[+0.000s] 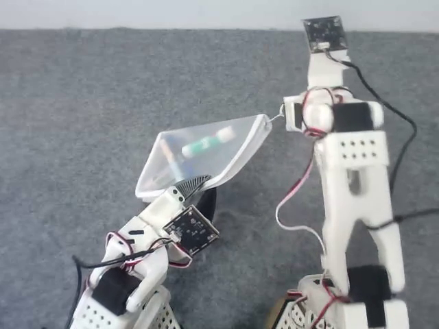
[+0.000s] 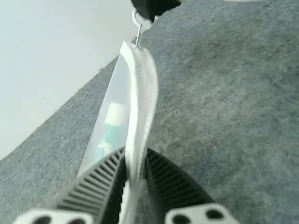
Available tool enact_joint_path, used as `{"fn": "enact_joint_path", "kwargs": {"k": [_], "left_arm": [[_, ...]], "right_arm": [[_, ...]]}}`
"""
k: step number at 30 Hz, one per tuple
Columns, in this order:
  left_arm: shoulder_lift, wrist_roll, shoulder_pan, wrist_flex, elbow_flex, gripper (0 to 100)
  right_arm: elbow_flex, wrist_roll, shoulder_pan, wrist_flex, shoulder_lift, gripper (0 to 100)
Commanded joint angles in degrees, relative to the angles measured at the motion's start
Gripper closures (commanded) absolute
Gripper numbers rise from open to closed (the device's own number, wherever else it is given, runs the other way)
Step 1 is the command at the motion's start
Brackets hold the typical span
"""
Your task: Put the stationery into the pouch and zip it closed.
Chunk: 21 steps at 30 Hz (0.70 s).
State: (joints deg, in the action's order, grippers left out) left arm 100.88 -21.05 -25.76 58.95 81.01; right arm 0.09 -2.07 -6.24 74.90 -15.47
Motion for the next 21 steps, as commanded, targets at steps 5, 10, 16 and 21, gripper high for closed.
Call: {"fn": "enact_joint_path", "kwargs": {"k": [5,10,16,21], "left_arm": [[-0.3,0.0,0.3,0.9,-0.7,99],[-0.3,0.0,0.6,1.2,-3.3,99],[-0.3,0.0,0.7,1.3,-4.4,99],[-0.3,0.0,0.7,5.5,-7.6,99]], "right_arm": [[-4.4,-0.4,-3.8,8.9,-15.3,85.5],[-3.7,-0.3,-5.9,14.0,-20.7,85.4],[5.4,-0.4,-9.4,15.3,-30.2,85.4],[17.1,-0.4,-13.3,13.8,-41.3,85.4]]}}
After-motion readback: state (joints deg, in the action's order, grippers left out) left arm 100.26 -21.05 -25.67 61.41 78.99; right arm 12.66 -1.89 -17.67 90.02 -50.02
